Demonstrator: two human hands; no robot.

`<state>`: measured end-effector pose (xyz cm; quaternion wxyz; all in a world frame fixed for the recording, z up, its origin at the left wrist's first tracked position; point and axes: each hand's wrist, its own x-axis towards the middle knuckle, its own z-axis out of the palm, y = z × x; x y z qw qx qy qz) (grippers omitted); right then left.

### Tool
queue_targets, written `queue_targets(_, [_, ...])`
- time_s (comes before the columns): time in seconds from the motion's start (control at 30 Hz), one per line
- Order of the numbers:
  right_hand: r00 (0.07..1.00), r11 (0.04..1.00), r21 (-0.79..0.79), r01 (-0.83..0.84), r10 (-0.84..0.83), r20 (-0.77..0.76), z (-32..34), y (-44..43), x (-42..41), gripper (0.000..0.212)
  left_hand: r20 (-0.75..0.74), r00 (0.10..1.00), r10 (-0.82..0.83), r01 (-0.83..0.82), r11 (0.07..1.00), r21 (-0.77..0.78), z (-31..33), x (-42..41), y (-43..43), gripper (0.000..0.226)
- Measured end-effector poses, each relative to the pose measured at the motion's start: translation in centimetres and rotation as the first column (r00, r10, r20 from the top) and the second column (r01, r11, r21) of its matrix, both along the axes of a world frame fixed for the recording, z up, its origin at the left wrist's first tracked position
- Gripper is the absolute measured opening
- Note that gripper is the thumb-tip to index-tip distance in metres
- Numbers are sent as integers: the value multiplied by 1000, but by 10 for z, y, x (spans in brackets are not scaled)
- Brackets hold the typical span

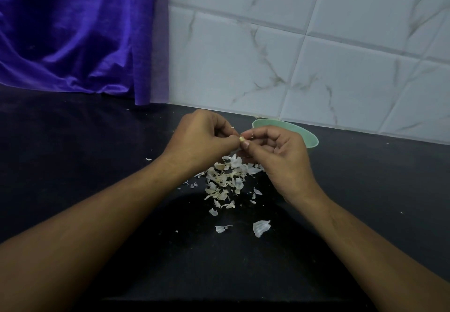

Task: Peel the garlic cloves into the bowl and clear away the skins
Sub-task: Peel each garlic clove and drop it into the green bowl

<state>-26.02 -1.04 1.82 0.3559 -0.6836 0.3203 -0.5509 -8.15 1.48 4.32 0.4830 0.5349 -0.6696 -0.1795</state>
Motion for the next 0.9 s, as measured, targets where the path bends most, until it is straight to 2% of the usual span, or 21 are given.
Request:
queue_targets(0.2, [1000,1000,-16,-12,12,-8,1,2,0,11,-9,1000,17,-17,1000,-16,-1,-3,2,8])
queue_targets(0.4, [997,997,46,-69,67,49,4,2,-1,13,-57,998,-3,3,1000,-10,-3,-2,-2,9])
queue_targets(0.57, [995,996,46,-78,76,58,4,2,0,16,-236,967,-99,122,989,85,-5,-1,-5,13])
queue_targets(0.67, [994,995,53,-79,75,76,4,2,0,14,-281,948,-150,190,974,123,-5,-1,-6,15])
queue_targets(0.9, [976,981,149,-126,96,196,4,-1,-2,16,-182,971,-153,182,971,153,-8,2,-6,13])
